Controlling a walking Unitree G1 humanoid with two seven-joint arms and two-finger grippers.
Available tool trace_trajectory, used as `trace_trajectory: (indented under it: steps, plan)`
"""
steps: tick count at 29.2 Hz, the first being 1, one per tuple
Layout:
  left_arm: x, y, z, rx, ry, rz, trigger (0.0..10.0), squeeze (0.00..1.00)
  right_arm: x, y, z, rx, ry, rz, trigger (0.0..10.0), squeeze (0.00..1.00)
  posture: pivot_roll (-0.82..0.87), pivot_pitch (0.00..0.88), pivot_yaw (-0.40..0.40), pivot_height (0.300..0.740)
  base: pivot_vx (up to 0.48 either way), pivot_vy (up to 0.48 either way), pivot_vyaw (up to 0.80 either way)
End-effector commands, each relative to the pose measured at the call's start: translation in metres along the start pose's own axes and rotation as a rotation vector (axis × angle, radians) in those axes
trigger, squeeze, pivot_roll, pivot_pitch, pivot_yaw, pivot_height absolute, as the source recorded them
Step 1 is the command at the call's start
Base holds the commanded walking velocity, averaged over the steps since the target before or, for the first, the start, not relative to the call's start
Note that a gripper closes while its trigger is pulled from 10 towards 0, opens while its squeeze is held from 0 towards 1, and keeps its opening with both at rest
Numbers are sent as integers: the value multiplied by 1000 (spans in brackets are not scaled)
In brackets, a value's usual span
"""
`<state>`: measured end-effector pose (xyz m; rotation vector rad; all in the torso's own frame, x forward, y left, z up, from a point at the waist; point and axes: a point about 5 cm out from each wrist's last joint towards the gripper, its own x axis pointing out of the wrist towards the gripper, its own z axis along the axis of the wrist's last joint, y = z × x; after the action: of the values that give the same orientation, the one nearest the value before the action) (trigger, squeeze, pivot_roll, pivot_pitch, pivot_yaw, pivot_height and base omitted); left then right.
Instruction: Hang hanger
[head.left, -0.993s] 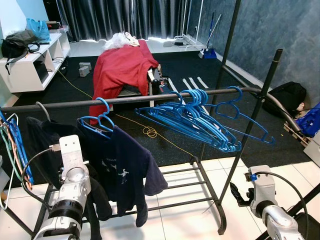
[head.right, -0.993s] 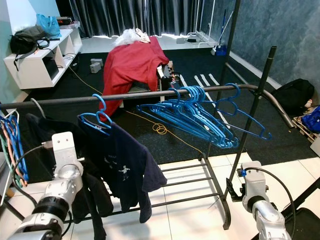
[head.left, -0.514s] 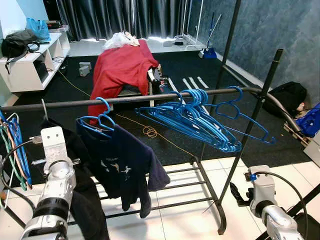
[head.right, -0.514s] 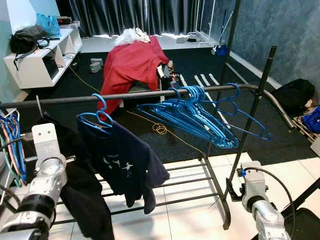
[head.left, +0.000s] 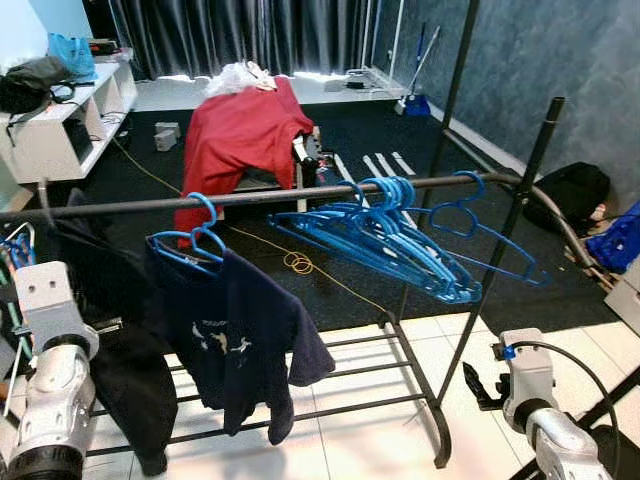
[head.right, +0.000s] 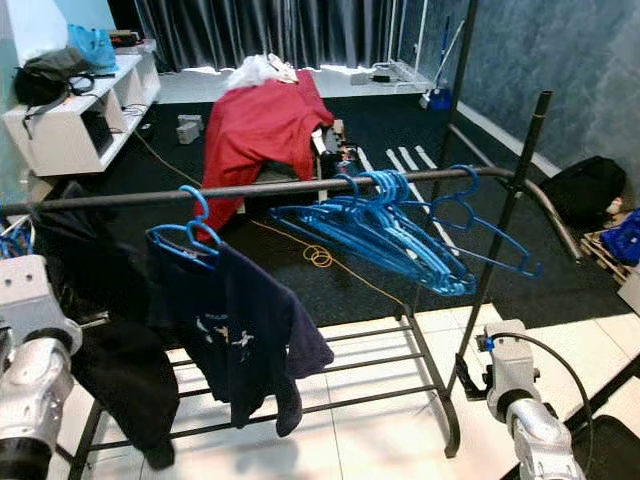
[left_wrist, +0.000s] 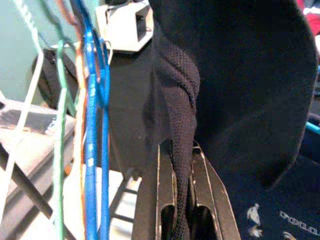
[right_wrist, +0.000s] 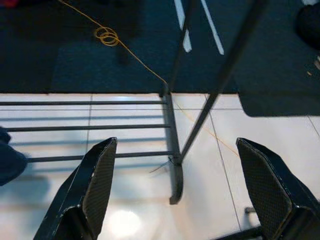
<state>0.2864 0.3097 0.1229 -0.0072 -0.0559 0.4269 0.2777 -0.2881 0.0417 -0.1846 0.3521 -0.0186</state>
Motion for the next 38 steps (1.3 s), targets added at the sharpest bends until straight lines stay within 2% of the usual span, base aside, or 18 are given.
trace_trajectory:
  steps: [1, 4, 5, 6, 7, 10, 12, 14, 16, 20, 22, 24, 26, 30, 31, 32, 33, 38]
  plan:
    - [-4, -2, 11, -13, -72, -81, 3216, 0, 0, 0, -4, -18, 20, 9, 10000, 0, -22, 15, -25, 740, 0, 0, 0]
    - [-10, -4, 7, -7, -62, -132, 3176, 0, 0, 0, -3, -20, 21, 11, 10000, 0, -22, 15, -26, 740, 0, 0, 0]
    - [-19, -7, 1, 2, -46, -208, 9216, 0, 1, 0, -2, -21, 22, 13, 10000, 0, -20, 13, -31, 740, 0, 0, 0]
    - [-19, -7, 1, 2, -46, -208, 9216, 0, 1, 0, -2, -21, 22, 13, 10000, 0, -20, 13, -31, 740, 0, 0, 0]
    - [-26, -10, -2, 17, -32, -273, 10000, 0, 1, 0, -2, -23, 22, 15, 10000, 0, -20, 13, -31, 740, 0, 0, 0]
    - [-34, -13, -8, 44, 2, -347, 10000, 0, 2, 0, -1, -24, 22, 16, 10000, 0, -14, 19, -38, 740, 0, 0, 0]
    - [-49, -10, -22, 136, 82, -495, 10000, 0, 3, 1, 0, -26, 23, 19, 10000, 0, -14, 19, -38, 740, 0, 0, 0]
    - [-49, -10, -22, 136, 82, -495, 10000, 0, 3, 1, 0, -26, 23, 19, 10000, 0, -14, 19, -38, 740, 0, 0, 0]
    - [-54, 5, -23, 185, 116, -557, 10000, 0, 3, 1, 1, -25, 20, 20, 10000, 0, -17, 22, -39, 740, 0, 0, 0]
    - [-54, 8, -22, 189, 121, -562, 10000, 0, 3, 1, 1, -25, 19, 20, 10000, 0, -17, 22, -39, 740, 0, 0, 0]
    - [-53, 23, -12, 192, 123, -596, 10000, 0, 3, -3, 3, -27, 16, 15, 10000, 0, -14, 21, -49, 740, -368, 0, 0]
    - [-53, 23, -12, 192, 123, -596, 10000, 0, 3, -3, 3, -27, 16, 15, 10000, 0, -14, 21, -49, 740, -371, 0, 0]
    - [-49, 27, 4, 157, 80, -608, 10000, 0, 5, -5, 7, -28, 9, 13, 10000, 0, -16, 21, -52, 740, -384, 0, 0]
    - [-50, 8, 12, 90, 38, -689, 10000, 0, 8, -3, 13, -31, -12, 28, 10000, 0, -20, 15, -53, 740, -386, 0, 0]
    - [-52, -3, 13, 63, 30, -736, 10000, 0, 9, -2, 16, -28, -20, 34, 10000, 0, -23, 10, -54, 740, -390, 0, 0]
    - [-52, -3, 13, 63, 30, -736, 10000, 0, 9, -2, 16, -28, -20, 34, 10000, 0, -23, 10, -54, 740, -390, 0, 0]
    - [-55, -13, 12, 47, 29, -790, 10000, 0, 10, -1, 18, -28, -28, 43, 10000, 0, -28, 6, -54, 740, -398, 0, 0]
    - [-57, -26, 12, 36, 25, -868, 10000, 0, 11, 3, 24, -16, -51, 82, 10000, 0, -36, 0, -52, 740, -398, 0, 0]
